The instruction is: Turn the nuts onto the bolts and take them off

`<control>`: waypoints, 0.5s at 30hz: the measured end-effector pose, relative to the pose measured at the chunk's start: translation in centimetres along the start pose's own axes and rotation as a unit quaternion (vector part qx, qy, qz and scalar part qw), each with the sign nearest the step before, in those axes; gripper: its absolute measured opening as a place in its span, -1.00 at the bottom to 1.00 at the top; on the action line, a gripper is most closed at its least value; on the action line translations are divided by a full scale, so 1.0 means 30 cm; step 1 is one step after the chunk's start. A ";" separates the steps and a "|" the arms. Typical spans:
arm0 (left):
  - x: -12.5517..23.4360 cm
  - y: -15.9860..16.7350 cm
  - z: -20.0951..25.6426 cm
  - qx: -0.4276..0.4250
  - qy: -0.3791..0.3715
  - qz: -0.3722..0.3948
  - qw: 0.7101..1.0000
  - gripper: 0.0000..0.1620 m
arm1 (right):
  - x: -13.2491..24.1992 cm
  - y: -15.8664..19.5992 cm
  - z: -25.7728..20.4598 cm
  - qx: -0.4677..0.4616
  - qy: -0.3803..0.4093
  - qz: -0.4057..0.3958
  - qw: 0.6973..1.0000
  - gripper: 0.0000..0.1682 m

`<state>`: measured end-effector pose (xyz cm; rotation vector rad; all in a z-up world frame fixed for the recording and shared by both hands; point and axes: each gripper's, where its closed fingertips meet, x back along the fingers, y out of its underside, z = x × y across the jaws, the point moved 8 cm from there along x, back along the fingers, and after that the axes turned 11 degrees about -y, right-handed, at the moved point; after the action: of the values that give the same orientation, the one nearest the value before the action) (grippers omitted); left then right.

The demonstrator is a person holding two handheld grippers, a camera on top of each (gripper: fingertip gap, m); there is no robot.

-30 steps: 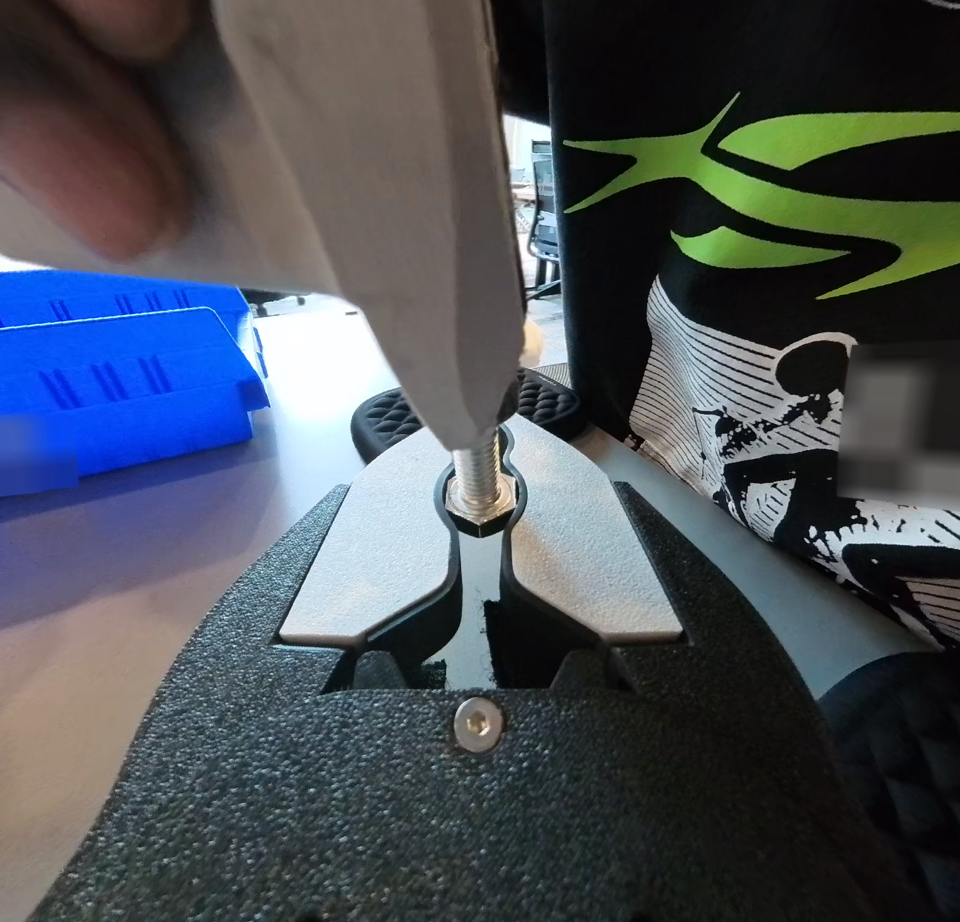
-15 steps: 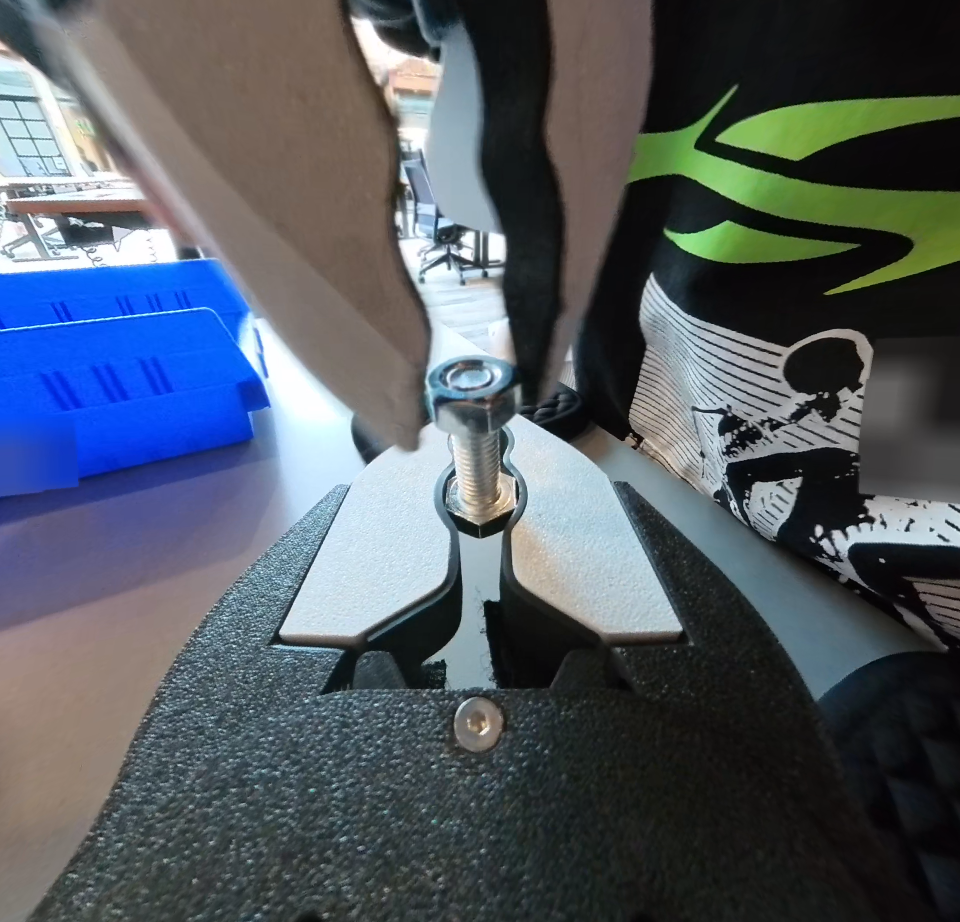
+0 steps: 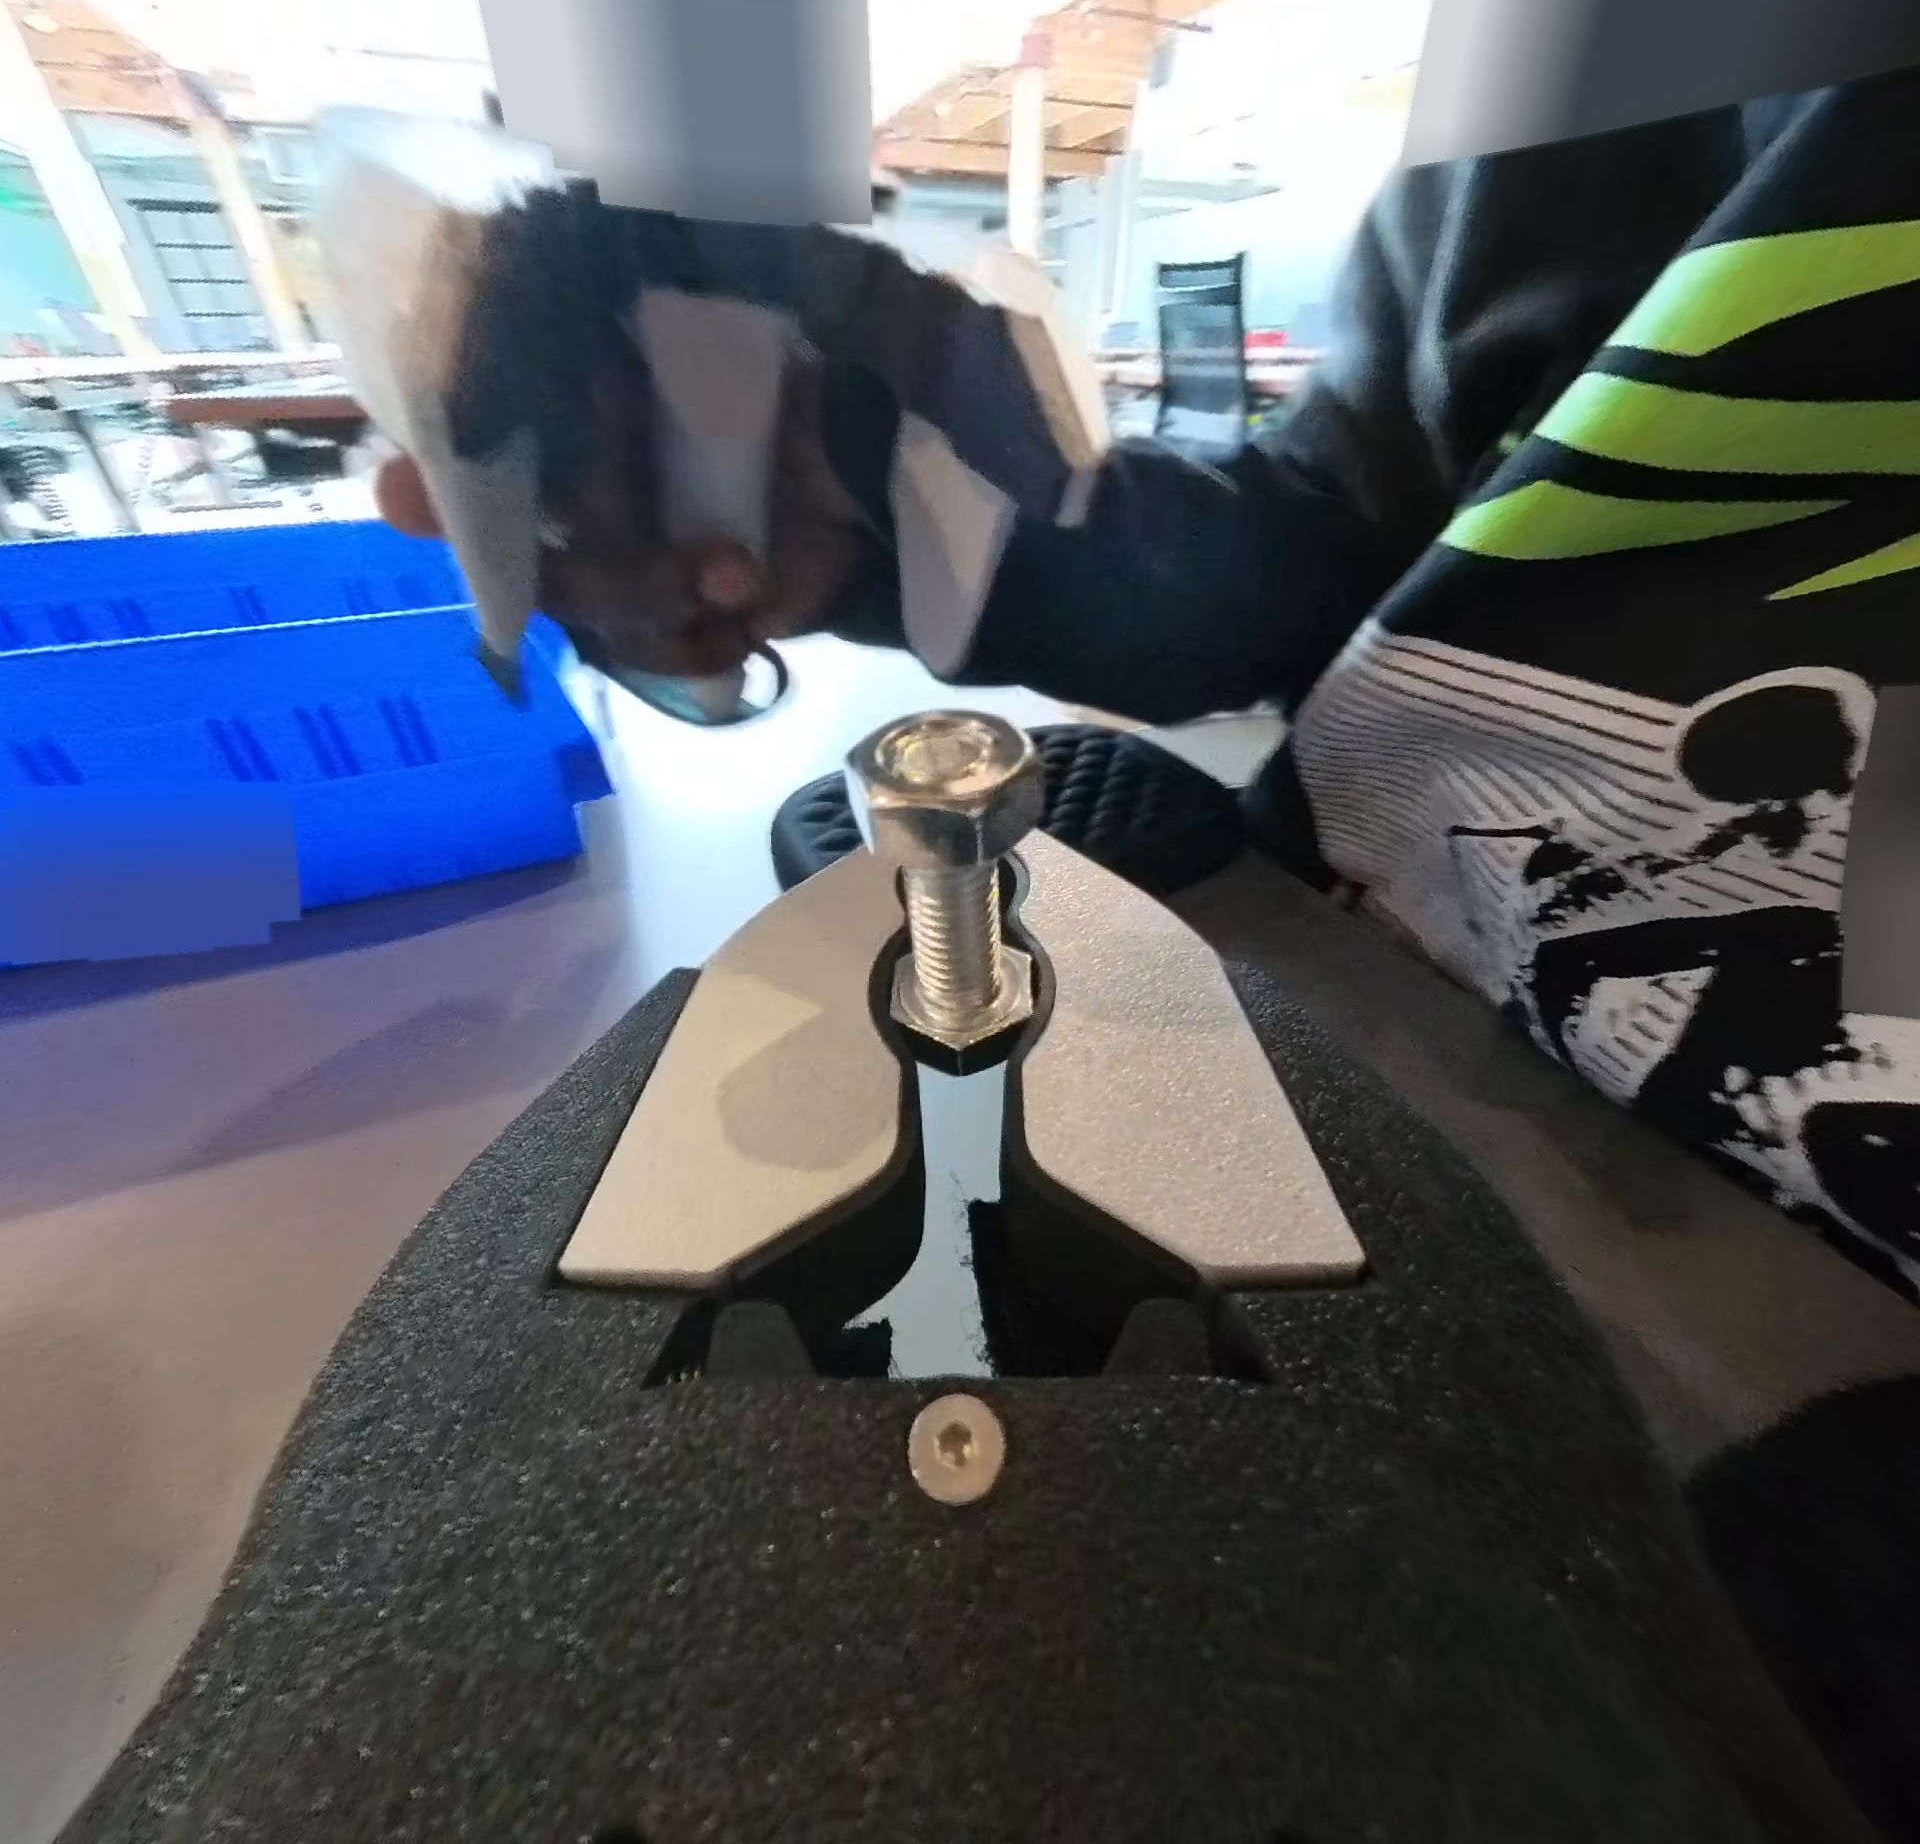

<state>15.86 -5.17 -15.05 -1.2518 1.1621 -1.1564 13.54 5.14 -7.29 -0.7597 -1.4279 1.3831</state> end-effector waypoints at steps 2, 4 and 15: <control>-0.002 0.001 -0.007 -0.004 -0.026 -0.003 1.000 -0.87 | -0.011 0.027 -0.011 -0.006 -0.011 0.022 1.000 -0.38; 0.000 0.002 -0.021 -0.009 -0.068 -0.005 0.998 -0.86 | -0.023 0.053 -0.008 -0.004 -0.013 0.025 1.000 -0.36; 0.032 0.005 -0.100 0.007 -0.239 -0.016 0.971 -0.88 | -0.039 0.092 0.096 -0.045 -0.046 0.121 0.991 -0.35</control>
<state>12.94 -6.33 -15.18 -1.4434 0.7727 -0.8173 10.74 3.46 -9.89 -0.9632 -1.5151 1.5629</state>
